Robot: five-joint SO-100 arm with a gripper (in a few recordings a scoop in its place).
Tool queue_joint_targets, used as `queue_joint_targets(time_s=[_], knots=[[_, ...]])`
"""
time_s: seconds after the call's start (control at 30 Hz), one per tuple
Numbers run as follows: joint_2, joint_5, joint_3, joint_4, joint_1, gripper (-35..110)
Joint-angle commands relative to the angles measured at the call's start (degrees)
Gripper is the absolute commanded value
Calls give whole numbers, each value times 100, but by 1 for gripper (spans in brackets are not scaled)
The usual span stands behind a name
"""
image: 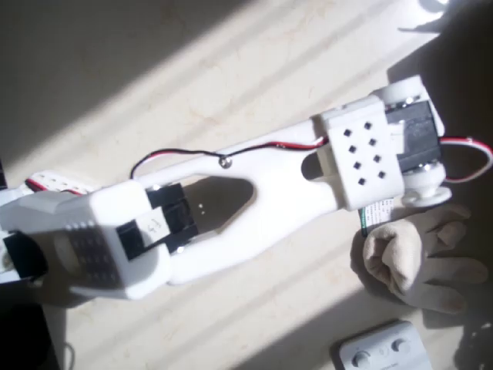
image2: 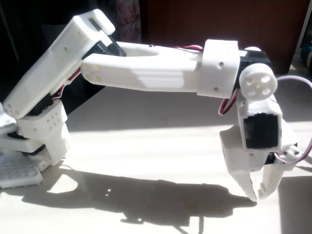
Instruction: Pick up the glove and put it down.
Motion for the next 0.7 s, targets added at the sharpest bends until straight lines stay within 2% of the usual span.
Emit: queue_joint_targets(time_s=[0.0,0.43,0.67], knots=[[53,-44,-53,-53,-97,1],[44,26,-79,-62,-35,1],[694,35,88,-369,-35,1]])
